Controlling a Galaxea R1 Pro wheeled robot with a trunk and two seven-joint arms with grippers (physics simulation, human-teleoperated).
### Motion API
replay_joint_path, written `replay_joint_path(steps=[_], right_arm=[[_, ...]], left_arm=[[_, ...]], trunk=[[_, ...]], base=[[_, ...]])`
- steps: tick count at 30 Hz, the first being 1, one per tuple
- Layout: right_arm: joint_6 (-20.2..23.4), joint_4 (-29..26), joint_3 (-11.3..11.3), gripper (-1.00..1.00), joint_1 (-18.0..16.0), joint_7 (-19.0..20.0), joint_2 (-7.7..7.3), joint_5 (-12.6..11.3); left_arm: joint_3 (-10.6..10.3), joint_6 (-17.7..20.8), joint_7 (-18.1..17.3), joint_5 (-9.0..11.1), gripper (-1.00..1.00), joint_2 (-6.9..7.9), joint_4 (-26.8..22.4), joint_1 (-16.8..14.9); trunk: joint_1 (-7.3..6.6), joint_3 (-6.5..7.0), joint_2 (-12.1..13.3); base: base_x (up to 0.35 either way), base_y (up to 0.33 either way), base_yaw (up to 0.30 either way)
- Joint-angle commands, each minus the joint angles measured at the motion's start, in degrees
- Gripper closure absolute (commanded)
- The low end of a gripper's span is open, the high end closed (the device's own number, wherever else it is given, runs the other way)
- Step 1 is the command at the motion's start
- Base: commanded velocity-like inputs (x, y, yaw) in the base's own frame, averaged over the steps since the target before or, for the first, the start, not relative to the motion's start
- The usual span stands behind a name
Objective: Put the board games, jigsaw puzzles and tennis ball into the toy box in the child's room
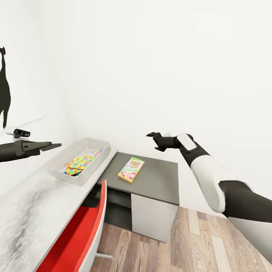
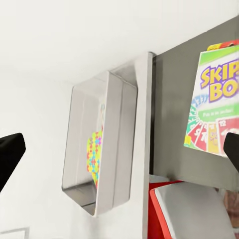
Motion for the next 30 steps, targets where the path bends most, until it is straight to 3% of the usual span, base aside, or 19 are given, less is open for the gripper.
replay_joint_path(steps=[1,30], right_arm=[[0.12,-0.08,-0.03,-1.00,-0.05,-0.59,0.02,-0.58],[0.12,-0.07,-0.27,-1.00,0.47,-0.59,0.01,-0.53]], left_arm=[[-0.02,0.61,-0.21,0.00,-1.00,0.03,-0.01,-0.04],[0.06,0.61,-0.21,-0.07,-1.00,0.02,-0.02,-0.03]], trunk=[[0.04,-0.04,-0.12],[0.04,2.47,-0.12]], base=[[-0.020,0.000,-0.108],[-0.027,-0.024,-0.174]])
